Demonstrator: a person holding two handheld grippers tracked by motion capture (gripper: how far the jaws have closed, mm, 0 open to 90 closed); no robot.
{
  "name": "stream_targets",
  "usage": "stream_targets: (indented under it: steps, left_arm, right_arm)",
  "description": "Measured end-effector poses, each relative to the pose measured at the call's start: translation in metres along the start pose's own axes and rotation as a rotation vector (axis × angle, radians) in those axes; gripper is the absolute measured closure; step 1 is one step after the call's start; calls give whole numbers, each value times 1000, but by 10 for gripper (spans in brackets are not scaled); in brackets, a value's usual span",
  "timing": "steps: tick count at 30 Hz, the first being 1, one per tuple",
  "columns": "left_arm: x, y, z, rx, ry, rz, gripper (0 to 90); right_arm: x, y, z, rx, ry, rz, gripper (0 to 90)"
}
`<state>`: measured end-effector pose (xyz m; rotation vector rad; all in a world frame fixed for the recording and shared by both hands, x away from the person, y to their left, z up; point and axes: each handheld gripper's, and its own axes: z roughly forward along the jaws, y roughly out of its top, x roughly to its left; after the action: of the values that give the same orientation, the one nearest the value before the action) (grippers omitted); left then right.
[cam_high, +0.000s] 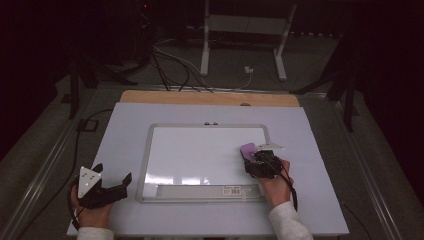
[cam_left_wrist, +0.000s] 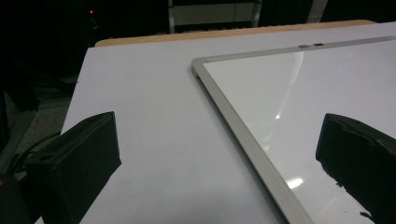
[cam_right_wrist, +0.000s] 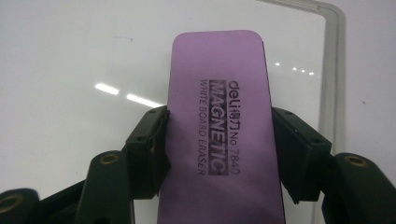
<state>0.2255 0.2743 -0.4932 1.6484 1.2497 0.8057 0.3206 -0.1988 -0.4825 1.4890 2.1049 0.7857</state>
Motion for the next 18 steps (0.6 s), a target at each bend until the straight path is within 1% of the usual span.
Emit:
stream_targets:
  steps: [2, 4, 6, 9, 11, 12, 13, 15, 16, 18]
  left_arm:
    - [1, 0, 0, -7, 3, -11, 6]
    - [1, 1, 1, -8, 0, -11, 7]
    - [-1, 1, 3, -1, -5, -2, 7]
    - [-3, 2, 4, 2, -12, 11, 6]
    - [-3, 2, 2, -5, -7, 10, 6]
    - [-2, 2, 1, -9, -6, 4, 7]
    - [-1, 2, 1, -9, -5, 0, 6]
    - [0, 2, 1, -7, -3, -4, 6]
    - [0, 2, 0, -9, -3, -5, 7]
    - [-1, 2, 0, -9, -3, -1, 6]
  right_arm:
    - [4, 5, 6, 2, -1, -10, 412]
    - [9, 12, 15, 16, 0, -21, 413]
    - [17, 19, 24, 25, -2, -39, 413]
    - [31, 29, 39, 48, -16, -85, 413]
    - [40, 35, 45, 51, -22, -93, 413]
    - [44, 38, 47, 55, -20, -100, 413]
    - [48, 41, 49, 60, -6, -105, 414]
    - [59, 43, 51, 67, 34, -116, 414]
    - [66, 43, 50, 64, 46, -138, 414]
    - [75, 44, 50, 64, 45, -182, 414]
